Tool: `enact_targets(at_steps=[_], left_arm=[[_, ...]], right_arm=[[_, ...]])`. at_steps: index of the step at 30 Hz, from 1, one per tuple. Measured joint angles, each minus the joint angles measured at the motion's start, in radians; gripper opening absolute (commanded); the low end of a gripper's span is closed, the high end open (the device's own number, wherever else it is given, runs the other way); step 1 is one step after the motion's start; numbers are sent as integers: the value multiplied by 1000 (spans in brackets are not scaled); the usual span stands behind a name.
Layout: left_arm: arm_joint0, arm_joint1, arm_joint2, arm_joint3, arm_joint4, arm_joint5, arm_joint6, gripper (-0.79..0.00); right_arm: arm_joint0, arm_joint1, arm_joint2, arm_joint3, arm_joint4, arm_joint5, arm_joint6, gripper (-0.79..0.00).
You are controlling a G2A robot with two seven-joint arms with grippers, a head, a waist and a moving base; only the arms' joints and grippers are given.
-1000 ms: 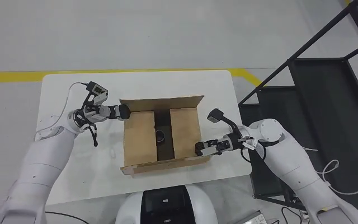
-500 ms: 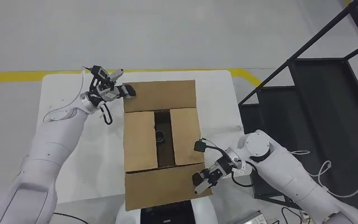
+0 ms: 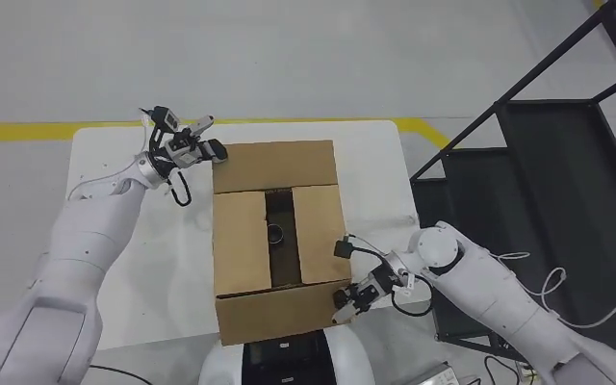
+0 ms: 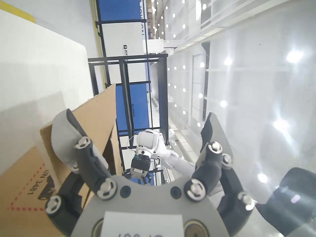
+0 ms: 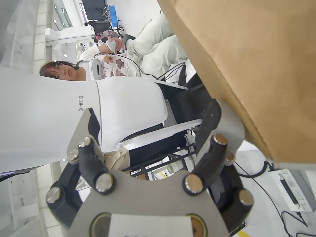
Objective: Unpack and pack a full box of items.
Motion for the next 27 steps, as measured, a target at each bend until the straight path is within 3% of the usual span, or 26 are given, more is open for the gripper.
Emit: enact_targets(at_steps=[5, 12, 16, 27], left_arm=[[43, 26, -84, -54, -103, 17, -133, 0], [153, 77, -206, -177, -138, 78, -200, 0], [226, 107, -280, -245, -134, 110, -212, 0], [431, 171, -473, -453, -129, 222, -238, 0]], right_arm=[[1, 19, 18, -63, 144, 30, 30, 0], [18, 26, 85, -17, 342, 45, -1, 0], [60, 6, 65, -9, 345, 146, -150, 0], [204, -95, -123, 41, 221, 364, -545, 0]])
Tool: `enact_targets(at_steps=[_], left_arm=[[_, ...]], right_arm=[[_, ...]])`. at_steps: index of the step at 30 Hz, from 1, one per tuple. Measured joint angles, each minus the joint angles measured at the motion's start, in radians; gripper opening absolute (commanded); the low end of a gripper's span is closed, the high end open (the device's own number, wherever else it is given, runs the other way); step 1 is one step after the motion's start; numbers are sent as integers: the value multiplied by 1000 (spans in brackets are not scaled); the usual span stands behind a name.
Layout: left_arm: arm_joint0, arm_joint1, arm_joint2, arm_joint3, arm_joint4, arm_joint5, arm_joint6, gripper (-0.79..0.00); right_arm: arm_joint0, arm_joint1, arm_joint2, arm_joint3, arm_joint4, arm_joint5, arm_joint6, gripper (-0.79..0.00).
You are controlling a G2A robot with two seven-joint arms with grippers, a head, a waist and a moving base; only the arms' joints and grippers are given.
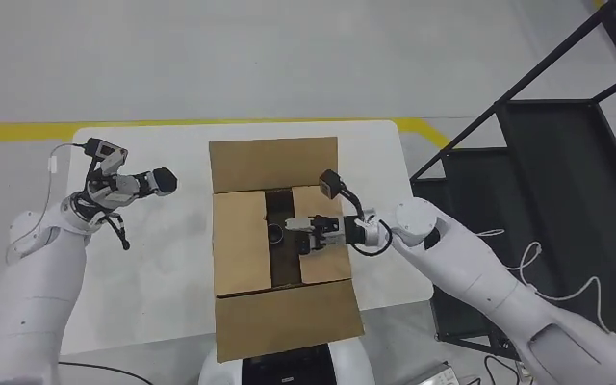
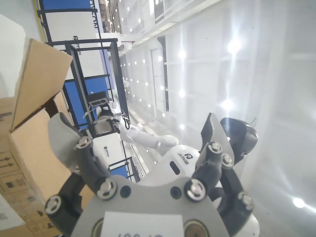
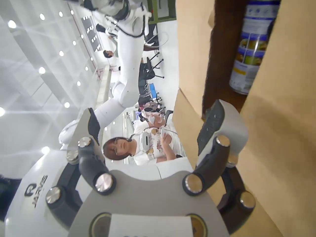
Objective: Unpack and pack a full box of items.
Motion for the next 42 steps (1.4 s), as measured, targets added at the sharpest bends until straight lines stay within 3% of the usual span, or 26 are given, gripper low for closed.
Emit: enact_targets(at_steps=[18, 23, 34, 42], left_arm=[[3, 0, -1, -4, 2, 2, 1, 0], [35, 2, -16, -74, 22, -3, 61, 0], [90, 20, -109, -129, 36, -3, 87, 0], [126, 23, -161, -189, -14, -11, 115, 0]], right_arm=[[-5, -16, -26, -16, -32, 27, -54, 0], [31, -52, -71, -3, -29, 86, -103, 0], [141, -142, -188, 61, -74, 194, -131, 0], [160, -169, -192, -20, -75, 74, -1, 0]])
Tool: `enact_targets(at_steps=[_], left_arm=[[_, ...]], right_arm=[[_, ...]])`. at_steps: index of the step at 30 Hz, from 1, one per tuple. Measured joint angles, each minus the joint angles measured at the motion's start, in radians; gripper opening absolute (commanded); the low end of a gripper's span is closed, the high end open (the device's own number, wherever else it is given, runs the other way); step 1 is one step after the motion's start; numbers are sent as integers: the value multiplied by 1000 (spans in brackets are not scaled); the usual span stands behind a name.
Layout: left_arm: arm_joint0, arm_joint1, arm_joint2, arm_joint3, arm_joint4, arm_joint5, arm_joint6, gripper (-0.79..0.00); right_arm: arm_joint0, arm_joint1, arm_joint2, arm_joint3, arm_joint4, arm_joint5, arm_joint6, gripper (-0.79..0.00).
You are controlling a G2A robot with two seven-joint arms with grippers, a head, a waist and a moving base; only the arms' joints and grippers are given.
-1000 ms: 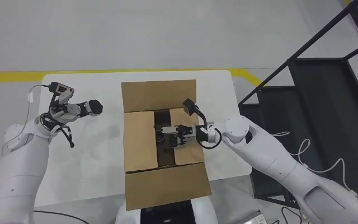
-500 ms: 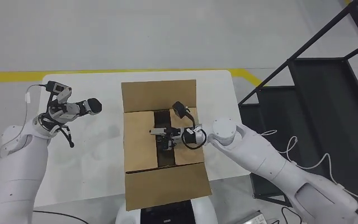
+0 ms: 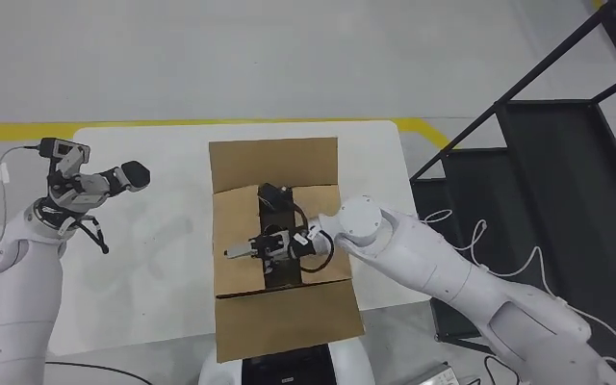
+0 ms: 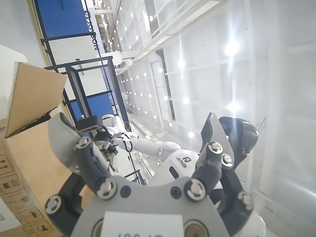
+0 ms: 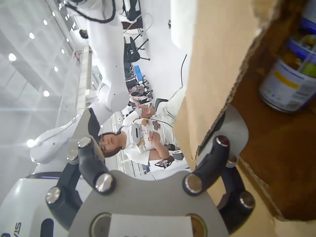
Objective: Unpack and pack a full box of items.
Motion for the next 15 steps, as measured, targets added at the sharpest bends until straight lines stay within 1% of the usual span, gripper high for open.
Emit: enact_targets(at_steps=[4, 9, 12, 15], left_arm=[[-2, -4, 6, -15, -20, 11, 6, 0], [-16, -9, 19, -39, -51, 20, -5, 0], [-20, -10, 15, -50, -60, 28, -8, 0], [-20, -10, 13, -58, -53, 42, -13, 0]], right_arm=[[-1, -18, -2, -31, -32, -88, -40, 0], [21, -70, -50, -23, -20, -181, -102, 0], [47, -112, -99, 18, -18, -196, -117, 0], [77, -156, -151, 74, -42, -181, -129, 0]])
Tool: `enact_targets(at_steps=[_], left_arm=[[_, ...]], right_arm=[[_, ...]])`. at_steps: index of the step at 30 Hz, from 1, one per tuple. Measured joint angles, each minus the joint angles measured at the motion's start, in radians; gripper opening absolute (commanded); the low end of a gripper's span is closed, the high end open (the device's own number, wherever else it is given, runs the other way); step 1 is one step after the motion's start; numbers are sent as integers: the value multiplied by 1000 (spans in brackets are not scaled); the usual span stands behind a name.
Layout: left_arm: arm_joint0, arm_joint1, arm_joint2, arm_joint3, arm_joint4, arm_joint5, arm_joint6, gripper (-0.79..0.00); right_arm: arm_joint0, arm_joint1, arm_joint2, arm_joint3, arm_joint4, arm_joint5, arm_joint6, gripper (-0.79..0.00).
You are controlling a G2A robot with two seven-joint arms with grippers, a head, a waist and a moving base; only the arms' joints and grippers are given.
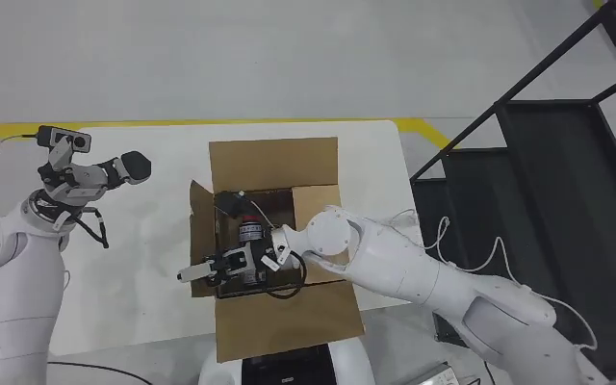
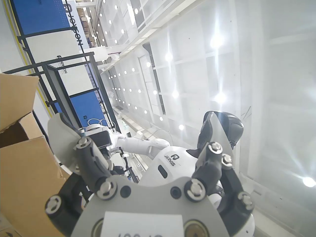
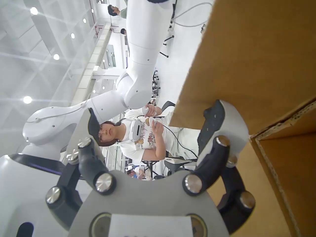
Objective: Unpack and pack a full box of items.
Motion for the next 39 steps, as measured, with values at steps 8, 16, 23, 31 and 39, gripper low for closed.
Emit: enact_targets(at_steps=[8, 16, 23, 31, 39], left_arm=[[3, 0, 24, -16, 19, 70, -43, 0], [-2, 6, 36, 18, 167, 54, -2, 0], [-6, 14, 43, 62, 276, 78, 39, 0], [-14, 5, 31, 67, 161, 13, 42, 0], [9, -1, 16, -52, -11, 34, -72, 0]], right_arm=[[30, -79, -55, 117, -39, 19, -9, 0], [6, -74, -19, 103, -102, 44, 42, 0], [-110, 20, 163, -43, -45, 34, 201, 0], [-261, 97, 337, -179, -111, 79, 244, 0], [-268, 90, 322, -190, -156, 103, 215, 0]])
